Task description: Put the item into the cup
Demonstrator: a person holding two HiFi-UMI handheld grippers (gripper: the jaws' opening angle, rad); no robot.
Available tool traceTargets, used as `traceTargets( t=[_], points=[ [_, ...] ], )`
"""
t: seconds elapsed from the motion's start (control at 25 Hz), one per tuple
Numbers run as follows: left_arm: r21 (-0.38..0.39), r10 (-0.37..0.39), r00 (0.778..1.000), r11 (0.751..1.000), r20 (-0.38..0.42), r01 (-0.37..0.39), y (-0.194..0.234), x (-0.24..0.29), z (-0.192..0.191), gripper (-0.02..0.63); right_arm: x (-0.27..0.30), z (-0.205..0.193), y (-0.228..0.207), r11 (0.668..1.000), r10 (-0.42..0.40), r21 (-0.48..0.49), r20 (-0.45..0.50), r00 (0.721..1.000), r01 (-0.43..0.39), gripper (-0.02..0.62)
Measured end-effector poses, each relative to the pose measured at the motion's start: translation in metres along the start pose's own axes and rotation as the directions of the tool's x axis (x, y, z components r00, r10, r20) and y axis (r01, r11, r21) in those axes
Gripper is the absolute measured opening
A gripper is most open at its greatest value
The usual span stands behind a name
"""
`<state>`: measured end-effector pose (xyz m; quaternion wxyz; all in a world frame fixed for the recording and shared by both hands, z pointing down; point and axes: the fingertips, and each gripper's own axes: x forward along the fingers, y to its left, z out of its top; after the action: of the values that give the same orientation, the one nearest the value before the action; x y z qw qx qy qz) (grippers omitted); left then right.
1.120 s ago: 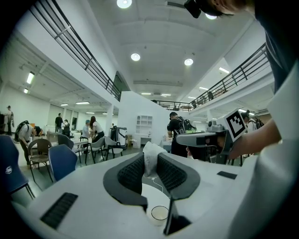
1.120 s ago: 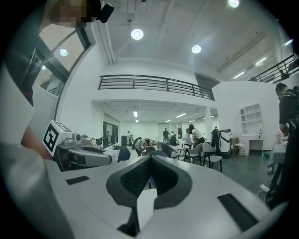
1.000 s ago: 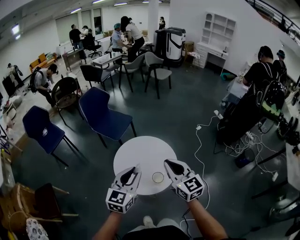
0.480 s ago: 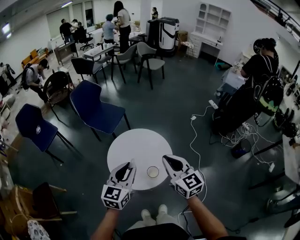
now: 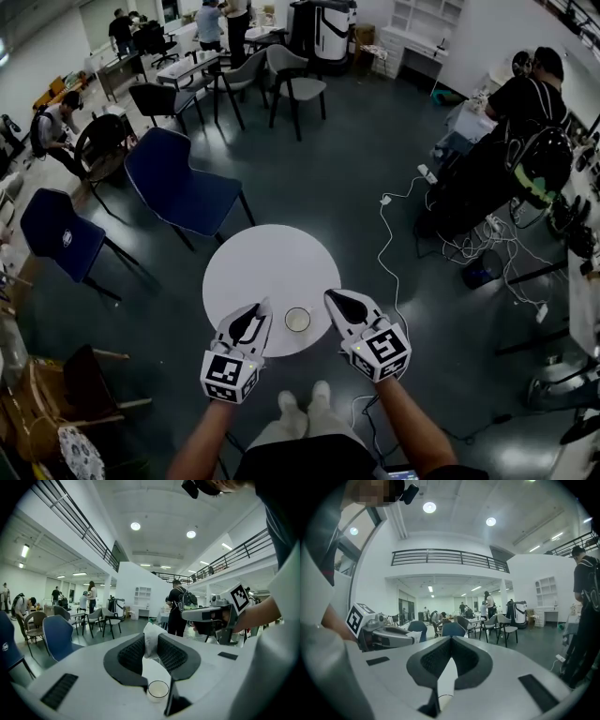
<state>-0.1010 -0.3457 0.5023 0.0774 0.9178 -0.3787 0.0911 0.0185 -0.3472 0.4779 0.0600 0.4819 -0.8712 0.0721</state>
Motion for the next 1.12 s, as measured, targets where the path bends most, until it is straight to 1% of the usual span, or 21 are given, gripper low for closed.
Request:
traceTargets(
  t=[0.16, 0.32, 0.56, 0.8, 1.12],
  points=[
    [0.004, -0.004, 1.000, 1.000, -0.023, 0.004, 0.001, 0.017, -0.013, 0.094, 0.007, -0.014, -0.014, 1.000, 0.001, 0.015, -0.014, 1.000, -0.001, 0.016],
    [0.013, -0.016, 0.998, 1.000, -0.053, 0.016, -0.003, 0.034, -0.038, 0.094, 0.012, -0.034, -0.022, 1.000, 0.007, 0.018, -0.028, 1.000, -0.006, 0.016],
    [-0.008, -0.035, 0.995, 0.999, -0.096, 0.034, -0.007, 0.059, -0.069, 0.094, 0.015, -0.060, -0.038, 0.999, -0.002, 0.050, -0.052, 0.999, 0.005, 0.017],
    [0.012, -0.046, 0.989, 0.999, -0.137, 0.048, -0.010, 0.081, -0.101, 0.094, 0.017, -0.089, -0.050, 0.997, -0.012, 0.071, -0.082, 0.997, 0.018, 0.016],
    [-0.009, -0.062, 0.980, 0.998, -0.191, 0.061, -0.013, 0.106, -0.134, 0.094, 0.024, -0.120, -0.068, 0.996, -0.018, 0.088, -0.108, 0.994, 0.027, 0.017]
  ],
)
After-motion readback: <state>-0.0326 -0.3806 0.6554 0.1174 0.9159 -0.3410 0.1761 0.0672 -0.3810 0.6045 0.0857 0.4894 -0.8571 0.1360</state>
